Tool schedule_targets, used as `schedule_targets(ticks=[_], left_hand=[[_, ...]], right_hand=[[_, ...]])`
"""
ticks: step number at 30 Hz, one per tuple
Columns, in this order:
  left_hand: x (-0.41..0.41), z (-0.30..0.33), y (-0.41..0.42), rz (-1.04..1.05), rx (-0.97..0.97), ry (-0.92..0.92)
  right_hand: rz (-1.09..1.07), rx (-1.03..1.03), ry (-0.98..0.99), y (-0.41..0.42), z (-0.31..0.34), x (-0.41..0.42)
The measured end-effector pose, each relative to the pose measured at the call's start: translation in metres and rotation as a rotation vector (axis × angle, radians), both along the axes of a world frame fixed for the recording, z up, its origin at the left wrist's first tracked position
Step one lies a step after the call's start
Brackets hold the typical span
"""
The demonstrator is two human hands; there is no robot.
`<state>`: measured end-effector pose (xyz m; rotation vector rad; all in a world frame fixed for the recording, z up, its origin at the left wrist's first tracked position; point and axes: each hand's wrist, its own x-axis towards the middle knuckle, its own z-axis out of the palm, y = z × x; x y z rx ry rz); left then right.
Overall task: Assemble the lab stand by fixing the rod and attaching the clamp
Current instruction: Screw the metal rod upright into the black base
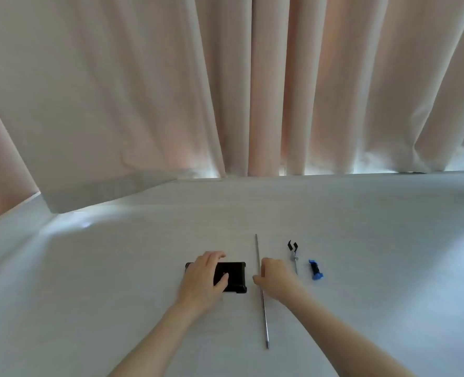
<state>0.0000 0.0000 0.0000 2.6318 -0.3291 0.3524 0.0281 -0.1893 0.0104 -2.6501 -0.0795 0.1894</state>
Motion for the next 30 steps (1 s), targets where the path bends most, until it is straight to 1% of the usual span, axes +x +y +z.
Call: schedule_targets(ticks=[3,6,9,13,18,21,23,24,27,28,30], left_hand=[[-0.003,-0.013,0.008,0.087,0.012,0.017],[-0.009,-0.028,0.015,0.128,0.06,0.052],[-0.015,-0.043,0.02,0.162,0.111,0.046],[-0.018,-0.049,0.02,0.2,0.066,0.012],[-0.019,-0.052,0.022,0.173,0.087,-0.007],[-0.019,-0.052,0.022,0.152,0.089,-0.033],[-0.018,-0.053,0.021,0.143,0.07,-0.026],[-0.018,-0.055,0.021,0.147,0.063,-0.016],[-0.018,-0.056,0.021,0.152,0.046,0.024],[-0.018,-0.057,0.021,0.15,0.032,0.036],[-0.017,-0.059,0.023,0.145,0.006,0.059]], right_hand=[[-0.018,-0.101,0.108,0.0,-0.007,-0.005],[-0.013,-0.106,0.175,-0.001,-0.014,-0.011],[-0.016,-0.065,0.21,-0.001,-0.014,-0.012],[-0.03,-0.055,0.219,0.004,-0.014,-0.014],[-0.058,-0.134,0.126,0.016,-0.021,-0.022],[-0.072,-0.15,0.131,0.017,-0.021,-0.021],[-0.088,-0.051,0.182,0.014,-0.016,-0.018],[-0.098,0.05,0.23,0.011,-0.012,-0.016],[-0.157,0.547,0.417,0.006,0.001,-0.012],[-0.169,0.68,0.45,0.006,0.007,-0.013],[-0.156,0.833,0.432,0.008,0.015,-0.012]])
